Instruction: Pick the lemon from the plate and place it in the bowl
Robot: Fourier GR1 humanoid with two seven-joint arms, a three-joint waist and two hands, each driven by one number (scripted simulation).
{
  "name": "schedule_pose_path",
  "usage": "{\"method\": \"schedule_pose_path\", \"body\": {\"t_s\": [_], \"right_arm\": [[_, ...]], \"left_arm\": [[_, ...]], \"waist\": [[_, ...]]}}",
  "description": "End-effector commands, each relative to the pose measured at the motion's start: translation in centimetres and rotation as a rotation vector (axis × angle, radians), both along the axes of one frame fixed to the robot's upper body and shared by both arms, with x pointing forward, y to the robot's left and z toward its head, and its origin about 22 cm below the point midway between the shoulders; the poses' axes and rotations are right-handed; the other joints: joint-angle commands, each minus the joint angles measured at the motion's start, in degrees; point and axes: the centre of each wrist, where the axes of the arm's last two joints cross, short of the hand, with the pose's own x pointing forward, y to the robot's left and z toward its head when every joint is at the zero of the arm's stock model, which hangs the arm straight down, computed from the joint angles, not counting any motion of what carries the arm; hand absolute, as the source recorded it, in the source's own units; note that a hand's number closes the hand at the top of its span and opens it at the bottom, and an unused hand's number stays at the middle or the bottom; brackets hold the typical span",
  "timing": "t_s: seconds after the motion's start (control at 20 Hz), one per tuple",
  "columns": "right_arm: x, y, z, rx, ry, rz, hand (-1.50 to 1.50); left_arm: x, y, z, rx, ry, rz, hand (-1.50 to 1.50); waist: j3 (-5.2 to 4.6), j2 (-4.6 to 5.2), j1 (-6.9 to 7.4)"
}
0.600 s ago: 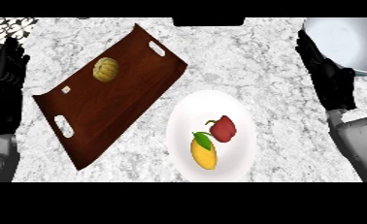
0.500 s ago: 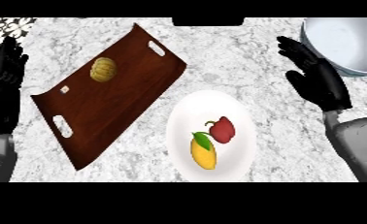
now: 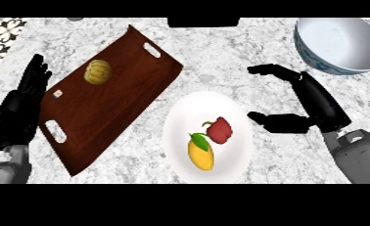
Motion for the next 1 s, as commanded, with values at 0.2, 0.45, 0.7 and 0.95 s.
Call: {"method": "schedule_pose_path", "body": {"t_s": [0.2,0.45,0.7,0.95], "right_arm": [[-11.4,0.2,-1.8,-0.093,-0.031,0.043,-1.5],[-11.8,1.2,2.7,-0.114,-0.003,-0.037,-1.5],[-8.7,3.5,5.6,-0.168,-0.019,-0.019,-1.5],[-6.4,4.8,8.4,-0.314,0.048,0.047,-1.5]], "left_arm": [[-0.3,-0.6,-1.2,-0.032,0.015,-0.036,0.0],[-0.1,-1.3,-2.9,-0.029,0.007,-0.055,0.0],[0.4,-0.1,-2.0,-0.024,0.016,-0.06,0.0],[2.1,-0.7,-1.2,-0.012,0.011,-0.08,0.0]], "waist": [[0.29,0.42,0.1],[0.26,0.67,1.15],[0.25,0.81,2.08],[0.22,0.88,2.41]]}}
